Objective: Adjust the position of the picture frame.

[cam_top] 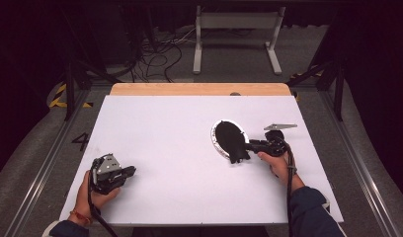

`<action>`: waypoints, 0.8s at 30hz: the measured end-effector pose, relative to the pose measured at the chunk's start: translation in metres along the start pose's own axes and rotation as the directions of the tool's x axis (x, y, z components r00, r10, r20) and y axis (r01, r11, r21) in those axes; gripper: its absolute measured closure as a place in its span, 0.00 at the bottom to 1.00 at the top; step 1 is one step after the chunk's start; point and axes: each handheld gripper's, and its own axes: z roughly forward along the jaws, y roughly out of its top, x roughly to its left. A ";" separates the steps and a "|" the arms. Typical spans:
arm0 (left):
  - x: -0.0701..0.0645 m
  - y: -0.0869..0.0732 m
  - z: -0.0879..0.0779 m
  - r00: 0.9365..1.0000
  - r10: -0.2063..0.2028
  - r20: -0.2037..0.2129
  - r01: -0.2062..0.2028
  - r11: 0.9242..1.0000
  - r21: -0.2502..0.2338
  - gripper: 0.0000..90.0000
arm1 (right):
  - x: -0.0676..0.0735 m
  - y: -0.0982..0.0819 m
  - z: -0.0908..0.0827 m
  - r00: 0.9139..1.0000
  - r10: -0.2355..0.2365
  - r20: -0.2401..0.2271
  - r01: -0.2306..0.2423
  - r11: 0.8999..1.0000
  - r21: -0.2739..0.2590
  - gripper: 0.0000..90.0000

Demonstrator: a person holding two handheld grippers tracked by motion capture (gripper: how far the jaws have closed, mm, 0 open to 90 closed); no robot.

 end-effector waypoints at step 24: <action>-0.031 0.023 0.015 0.994 0.073 0.077 -0.070 0.997 -0.034 0.92 | 0.087 -0.028 0.008 0.996 -0.031 0.088 0.034 0.999 -0.033 0.69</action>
